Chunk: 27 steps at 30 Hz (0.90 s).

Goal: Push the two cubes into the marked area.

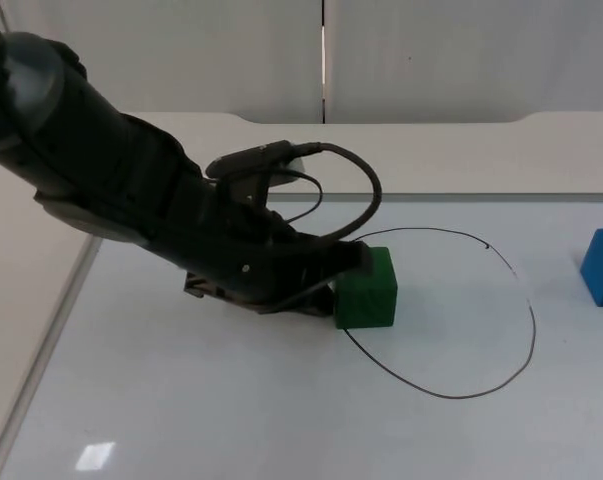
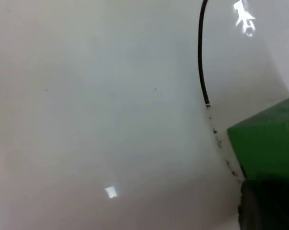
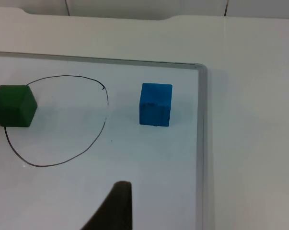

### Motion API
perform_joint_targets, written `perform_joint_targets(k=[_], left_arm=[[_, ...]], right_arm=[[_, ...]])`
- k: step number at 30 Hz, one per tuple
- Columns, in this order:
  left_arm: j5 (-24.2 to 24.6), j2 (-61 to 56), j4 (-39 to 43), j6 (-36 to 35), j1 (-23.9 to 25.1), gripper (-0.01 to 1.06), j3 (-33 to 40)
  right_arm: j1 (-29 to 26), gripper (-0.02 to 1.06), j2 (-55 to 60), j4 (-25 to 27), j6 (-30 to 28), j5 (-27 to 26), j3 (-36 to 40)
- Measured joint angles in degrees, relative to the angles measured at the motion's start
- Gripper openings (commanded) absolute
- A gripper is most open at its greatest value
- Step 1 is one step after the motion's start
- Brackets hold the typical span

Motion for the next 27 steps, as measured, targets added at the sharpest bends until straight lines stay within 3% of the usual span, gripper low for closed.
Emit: perform_joint_targets(k=[21, 27], left_arm=[[-1.07, 0.1, 0.51, 0.11, -1.04, 0.0, -3.33], [-2.23, -1.48, 7.38, -2.98, 2.26, 0.0, -3.33]], right_arm=[[0.0, 1.05, 0.0, 0.0, 0.0, 0.0, 0.0], [0.0, 1.05, 0.0, 0.0, 0.0, 0.0, 0.0]])
